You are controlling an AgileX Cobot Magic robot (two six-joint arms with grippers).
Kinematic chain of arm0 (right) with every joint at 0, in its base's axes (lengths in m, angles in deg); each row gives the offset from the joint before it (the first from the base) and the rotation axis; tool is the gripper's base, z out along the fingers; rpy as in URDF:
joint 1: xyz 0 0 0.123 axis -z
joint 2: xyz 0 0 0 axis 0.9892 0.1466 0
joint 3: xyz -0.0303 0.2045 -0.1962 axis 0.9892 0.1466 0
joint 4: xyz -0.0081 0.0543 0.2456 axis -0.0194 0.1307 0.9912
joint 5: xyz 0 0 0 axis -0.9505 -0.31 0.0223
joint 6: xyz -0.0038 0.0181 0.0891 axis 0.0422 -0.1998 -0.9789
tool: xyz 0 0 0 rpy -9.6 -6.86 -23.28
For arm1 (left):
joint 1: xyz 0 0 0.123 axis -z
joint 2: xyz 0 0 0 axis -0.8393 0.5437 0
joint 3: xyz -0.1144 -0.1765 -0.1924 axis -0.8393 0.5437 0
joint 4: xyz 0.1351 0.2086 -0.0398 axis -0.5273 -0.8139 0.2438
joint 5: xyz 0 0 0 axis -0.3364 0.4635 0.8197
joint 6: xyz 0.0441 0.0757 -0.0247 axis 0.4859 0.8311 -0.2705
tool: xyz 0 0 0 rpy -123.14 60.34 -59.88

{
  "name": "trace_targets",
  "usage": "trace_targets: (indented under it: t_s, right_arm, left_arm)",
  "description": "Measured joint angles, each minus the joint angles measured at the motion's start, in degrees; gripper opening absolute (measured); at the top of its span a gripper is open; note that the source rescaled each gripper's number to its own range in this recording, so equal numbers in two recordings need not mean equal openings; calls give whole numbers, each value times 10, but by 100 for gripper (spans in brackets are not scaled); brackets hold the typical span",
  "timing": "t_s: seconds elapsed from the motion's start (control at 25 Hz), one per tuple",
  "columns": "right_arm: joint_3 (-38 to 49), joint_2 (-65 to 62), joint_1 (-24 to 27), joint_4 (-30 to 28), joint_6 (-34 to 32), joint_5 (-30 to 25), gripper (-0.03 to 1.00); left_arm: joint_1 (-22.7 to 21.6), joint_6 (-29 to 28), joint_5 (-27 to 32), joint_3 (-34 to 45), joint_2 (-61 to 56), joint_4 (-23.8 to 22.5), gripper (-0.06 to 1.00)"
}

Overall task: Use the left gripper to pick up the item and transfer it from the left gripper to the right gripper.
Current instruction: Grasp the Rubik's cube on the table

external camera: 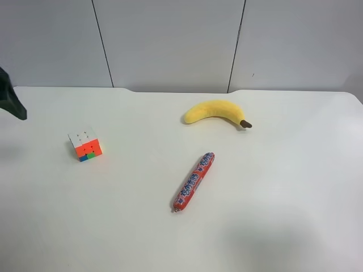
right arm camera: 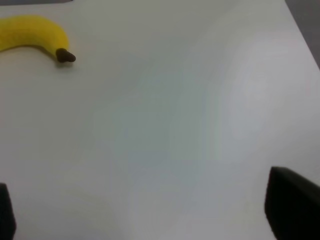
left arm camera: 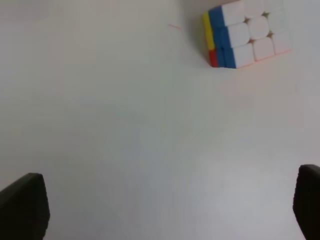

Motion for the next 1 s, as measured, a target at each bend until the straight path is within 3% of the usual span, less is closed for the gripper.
trace_targets:
  t_s: [0.28, 0.6, 1.0]
  right_arm:
    - [0, 0, 0, 0, 0, 0, 100]
    - [0, 0, 0, 0, 0, 0, 100]
    - [0, 0, 0, 0, 0, 0, 100]
  left_arm:
    - [72, -53, -66, -2, 96, 13, 100]
    - [89, -60, -141, -3, 190, 81, 100]
    - [89, -63, -120, -106, 284, 58, 100]
